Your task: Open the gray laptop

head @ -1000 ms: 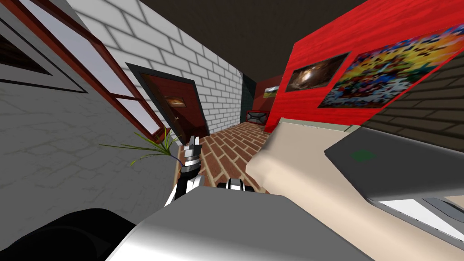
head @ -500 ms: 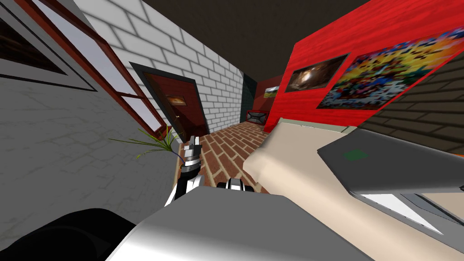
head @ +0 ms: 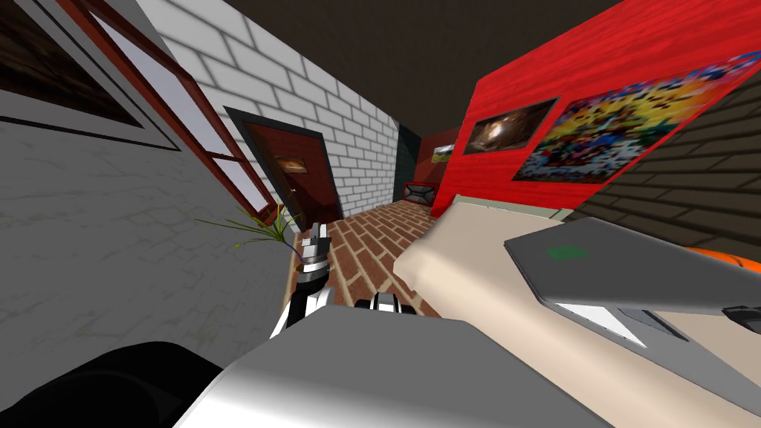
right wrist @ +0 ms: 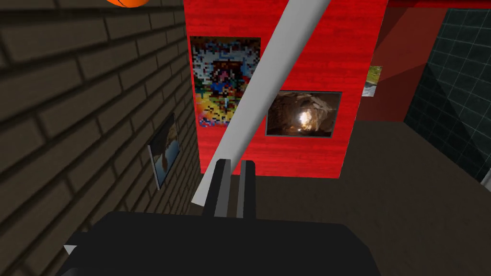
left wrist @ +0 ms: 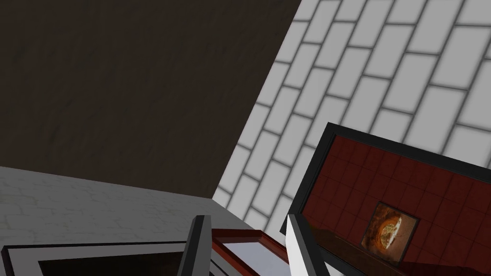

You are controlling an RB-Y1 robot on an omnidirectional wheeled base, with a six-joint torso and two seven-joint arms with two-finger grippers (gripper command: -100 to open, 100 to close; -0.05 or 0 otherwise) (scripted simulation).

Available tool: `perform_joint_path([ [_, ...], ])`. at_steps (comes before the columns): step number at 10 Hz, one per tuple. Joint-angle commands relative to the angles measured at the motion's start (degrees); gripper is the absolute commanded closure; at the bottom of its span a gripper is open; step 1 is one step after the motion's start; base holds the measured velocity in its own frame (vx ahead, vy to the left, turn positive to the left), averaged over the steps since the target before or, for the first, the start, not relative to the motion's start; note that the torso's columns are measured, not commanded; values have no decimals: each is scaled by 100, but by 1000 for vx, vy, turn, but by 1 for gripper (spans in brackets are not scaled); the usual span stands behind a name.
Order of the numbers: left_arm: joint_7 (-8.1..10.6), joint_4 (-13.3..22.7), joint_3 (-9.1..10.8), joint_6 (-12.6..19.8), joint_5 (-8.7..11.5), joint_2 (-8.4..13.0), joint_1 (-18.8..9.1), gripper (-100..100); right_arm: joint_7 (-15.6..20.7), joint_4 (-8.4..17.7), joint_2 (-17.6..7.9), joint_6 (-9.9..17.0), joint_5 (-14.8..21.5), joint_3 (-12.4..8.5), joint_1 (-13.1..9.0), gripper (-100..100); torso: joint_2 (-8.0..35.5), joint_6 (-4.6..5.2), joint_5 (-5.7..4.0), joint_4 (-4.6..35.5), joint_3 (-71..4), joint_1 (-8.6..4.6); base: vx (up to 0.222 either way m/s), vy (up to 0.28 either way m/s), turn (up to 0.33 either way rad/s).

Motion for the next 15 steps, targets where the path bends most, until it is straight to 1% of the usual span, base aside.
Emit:
perform_joint_path([
  [1,0,0,0,0,0,0,1,0,71,-49,27,54,163,-11,43,-100,-13,-11,49,8,-15,49,-8,5,-20],
  [2,0,0,0,0,0,0,2,0,129,-78,34,91,274,-19,69,-100,-24,-18,87,7,-29,103,9,19,-14],
  [3,0,0,0,0,0,-1,2,0,198,-113,41,135,407,-27,100,-100,-19,-19,104,10,-29,129,25,28,-12],
  [8,0,0,-1,0,0,-1,2,0,658,-363,68,440,1248,-66,309,-100,12,-16,94,21,-8,95,17,33,-11],
  [9,0,0,-1,0,0,-1,2,0,658,-363,68,440,1292,-66,309,-100,10,-16,94,20,-10,97,5,15,-6],
  [12,0,0,-1,0,0,-1,2,0,974,-552,72,658,1847,-90,459,-100,6,-16,97,19,-12,104,2,19,-11],
  [13,0,0,-1,0,0,-1,2,0,974,-552,72,658,1914,-90,459,-100,6,-16,98,19,-12,107,3,21,-6],
  [15,0,0,-1,0,0,-1,2,0,1178,-685,70,801,2296,-115,562,-100,6,-17,96,19,-12,102,0,22,-14],
])
